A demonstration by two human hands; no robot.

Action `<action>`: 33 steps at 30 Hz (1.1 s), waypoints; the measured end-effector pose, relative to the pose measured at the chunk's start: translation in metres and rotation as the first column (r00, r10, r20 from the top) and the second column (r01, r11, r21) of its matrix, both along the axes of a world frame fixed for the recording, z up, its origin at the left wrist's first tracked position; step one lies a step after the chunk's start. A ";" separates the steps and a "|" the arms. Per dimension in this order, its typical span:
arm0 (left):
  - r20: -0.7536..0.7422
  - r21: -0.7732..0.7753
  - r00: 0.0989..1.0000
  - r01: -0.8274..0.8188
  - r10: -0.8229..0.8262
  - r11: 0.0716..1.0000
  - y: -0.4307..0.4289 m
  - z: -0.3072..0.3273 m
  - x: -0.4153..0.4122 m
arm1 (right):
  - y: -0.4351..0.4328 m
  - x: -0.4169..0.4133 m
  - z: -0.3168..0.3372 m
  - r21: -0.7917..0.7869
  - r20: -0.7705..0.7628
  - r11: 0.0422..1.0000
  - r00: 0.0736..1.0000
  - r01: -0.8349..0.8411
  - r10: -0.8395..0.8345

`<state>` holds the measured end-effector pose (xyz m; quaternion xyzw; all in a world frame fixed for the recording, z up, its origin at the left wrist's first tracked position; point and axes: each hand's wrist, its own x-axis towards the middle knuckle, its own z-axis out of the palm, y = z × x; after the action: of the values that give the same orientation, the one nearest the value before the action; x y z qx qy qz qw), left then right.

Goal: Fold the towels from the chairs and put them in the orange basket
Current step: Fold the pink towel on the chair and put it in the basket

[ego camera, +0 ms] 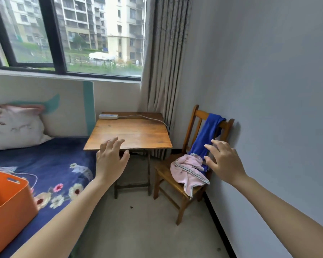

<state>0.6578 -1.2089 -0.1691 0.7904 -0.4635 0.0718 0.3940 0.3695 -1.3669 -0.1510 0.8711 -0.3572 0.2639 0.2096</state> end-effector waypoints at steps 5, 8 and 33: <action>-0.095 0.071 0.993 0.082 -0.075 0.994 -0.070 -0.028 0.005 | -0.041 0.002 -0.018 0.014 -0.034 0.998 0.998 0.060 -0.059; -0.128 0.098 0.984 0.138 -0.125 0.986 -0.105 -0.046 -0.002 | -0.069 -0.004 -0.033 0.035 -0.053 0.993 0.992 0.113 -0.111; -0.287 0.469 0.957 0.182 -0.046 0.864 -0.405 -0.178 -0.073 | -0.384 -0.027 -0.162 0.556 0.053 0.829 0.992 0.065 -0.113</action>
<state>0.5852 -1.6140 -0.3471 0.8377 -0.4554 -0.1786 0.2429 0.3427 -1.7511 -0.3130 0.8651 -0.4667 0.1754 -0.0541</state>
